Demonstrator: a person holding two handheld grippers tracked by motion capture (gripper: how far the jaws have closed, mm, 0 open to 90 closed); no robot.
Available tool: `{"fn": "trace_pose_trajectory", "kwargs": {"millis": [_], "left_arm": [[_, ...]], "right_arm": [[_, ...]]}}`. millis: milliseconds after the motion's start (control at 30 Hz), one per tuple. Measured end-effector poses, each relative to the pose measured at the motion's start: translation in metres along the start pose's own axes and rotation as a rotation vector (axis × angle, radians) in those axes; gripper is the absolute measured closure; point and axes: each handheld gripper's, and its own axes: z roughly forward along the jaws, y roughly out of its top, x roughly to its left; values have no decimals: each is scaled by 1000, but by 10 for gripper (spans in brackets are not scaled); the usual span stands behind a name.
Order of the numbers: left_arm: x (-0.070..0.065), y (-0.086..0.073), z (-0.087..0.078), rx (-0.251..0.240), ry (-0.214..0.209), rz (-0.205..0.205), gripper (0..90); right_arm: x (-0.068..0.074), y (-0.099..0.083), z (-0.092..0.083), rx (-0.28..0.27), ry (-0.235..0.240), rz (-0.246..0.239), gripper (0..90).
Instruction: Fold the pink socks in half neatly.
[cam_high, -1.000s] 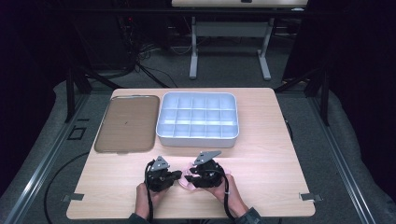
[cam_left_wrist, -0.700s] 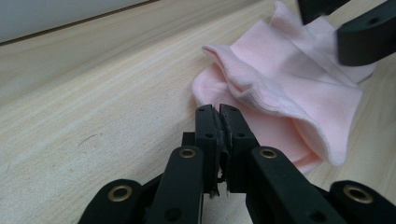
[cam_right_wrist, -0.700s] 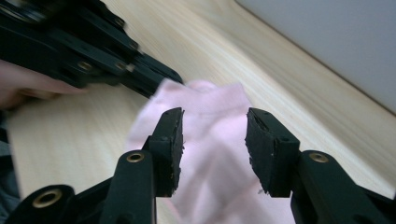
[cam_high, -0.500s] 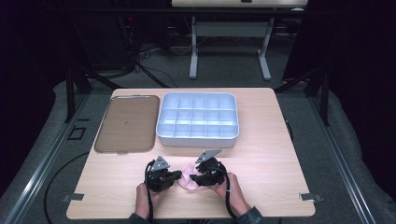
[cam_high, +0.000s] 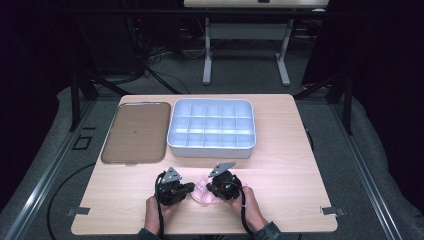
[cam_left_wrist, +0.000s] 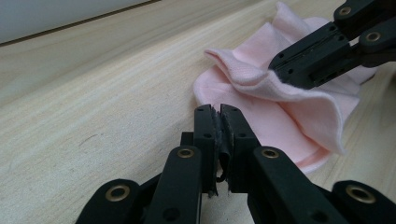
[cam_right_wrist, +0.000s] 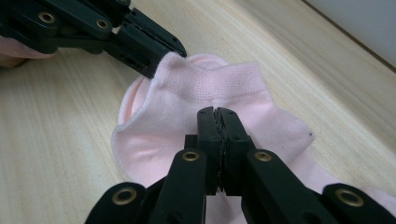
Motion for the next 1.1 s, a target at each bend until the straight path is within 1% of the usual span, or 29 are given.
{"fn": "trace_pose_trajectory", "kwargs": {"millis": [167,267,300,333,367,500,567,667,700,733,767,800,833,867,933,967,1033,1067,1100], "left_arm": [[0,0,0,0,-1,-1,854],[0,0,0,0,-1,-1,854],[0,0,0,0,-1,0,854],[0,0,0,0,-1,0,854],[0,0,0,0,-1,0,854],[0,0,0,0,0,-2,854],[0,0,0,0,0,-1,854],[0,0,0,0,0,0,854],[0,0,0,0,-1,-1,854],[0,0,0,0,-1,-1,854],[0,0,0,0,-1,0,854],[0,0,0,0,-1,0,854],[0,0,0,0,0,-1,854],[0,0,0,2,2,-1,854],[-1,0,0,-1,8,0,853],[-1,0,0,-3,5,0,853],[-1,0,0,-3,8,3,853],[-1,0,0,-3,8,3,852],[-1,0,0,-3,8,3,852]], "right_arm": [[3,2,-7,-20,10,-13,890],[3,3,-7,-33,16,-24,890],[4,3,-6,-28,17,-26,890],[4,3,-4,-34,16,-21,889],[4,4,-3,-18,18,-33,888],[3,4,1,-10,19,-37,886],[3,3,3,-18,15,-28,886],[3,2,4,-20,22,-32,883],[3,1,6,-12,27,-42,876],[3,1,6,-12,27,-42,876],[3,1,6,-11,28,-43,836],[3,1,6,-11,28,-43,836],[2,0,4,-21,24,-36,741],[1,0,2,-32,26,-30,703],[-1,-1,-6,-70,31,-37,630],[-2,-2,-11,-86,35,-36,610],[-5,-6,-22,-117,20,-18,581],[-5,-6,-22,-117,20,-18,581],[-10,-9,-32,-126,9,1,542]]}}
